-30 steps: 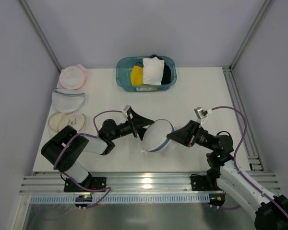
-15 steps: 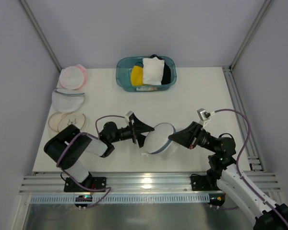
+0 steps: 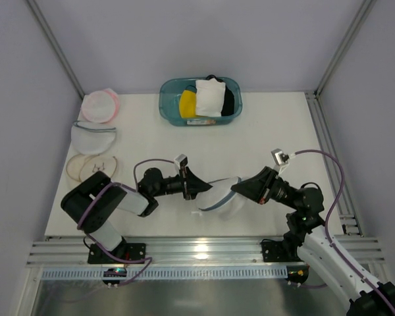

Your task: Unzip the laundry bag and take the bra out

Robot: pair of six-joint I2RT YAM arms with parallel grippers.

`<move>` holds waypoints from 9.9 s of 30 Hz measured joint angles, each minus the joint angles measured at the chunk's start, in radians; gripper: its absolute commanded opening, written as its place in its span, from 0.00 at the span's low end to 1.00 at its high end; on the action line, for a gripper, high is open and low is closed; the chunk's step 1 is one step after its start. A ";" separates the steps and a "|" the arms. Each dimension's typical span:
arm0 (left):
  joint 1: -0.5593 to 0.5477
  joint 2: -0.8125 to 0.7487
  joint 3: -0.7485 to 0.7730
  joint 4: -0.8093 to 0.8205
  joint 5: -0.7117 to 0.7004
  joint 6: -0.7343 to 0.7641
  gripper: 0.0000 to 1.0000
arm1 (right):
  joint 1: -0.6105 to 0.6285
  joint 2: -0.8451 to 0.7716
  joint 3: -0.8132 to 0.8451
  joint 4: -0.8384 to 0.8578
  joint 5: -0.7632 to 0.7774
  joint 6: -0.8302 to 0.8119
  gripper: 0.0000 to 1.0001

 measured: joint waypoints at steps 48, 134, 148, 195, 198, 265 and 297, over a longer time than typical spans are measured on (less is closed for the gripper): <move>-0.250 -0.430 0.083 -1.065 -1.138 0.254 0.00 | 0.354 0.117 0.311 -1.112 0.592 -0.630 0.88; -0.132 -0.438 0.222 -1.217 -0.821 0.668 0.00 | 0.481 0.329 0.300 -1.113 0.841 -0.581 0.04; -0.038 -0.262 0.330 -1.242 -0.551 0.974 0.66 | 0.484 0.336 0.337 -1.202 0.904 -0.600 0.04; -0.143 -0.672 -0.050 -1.007 -0.729 0.300 0.76 | 0.500 0.568 0.201 -0.419 0.387 -0.444 0.04; -0.145 -0.672 -0.050 -0.995 -0.729 0.290 0.47 | 0.500 0.572 0.201 -0.401 0.387 -0.441 0.04; -0.001 -0.658 0.206 -1.387 -0.742 0.713 0.92 | 0.511 0.425 0.385 -1.140 0.850 -0.549 0.04; -0.156 -0.581 0.005 -1.107 -0.668 0.386 0.36 | 0.511 0.626 0.265 -0.429 0.372 -0.418 0.04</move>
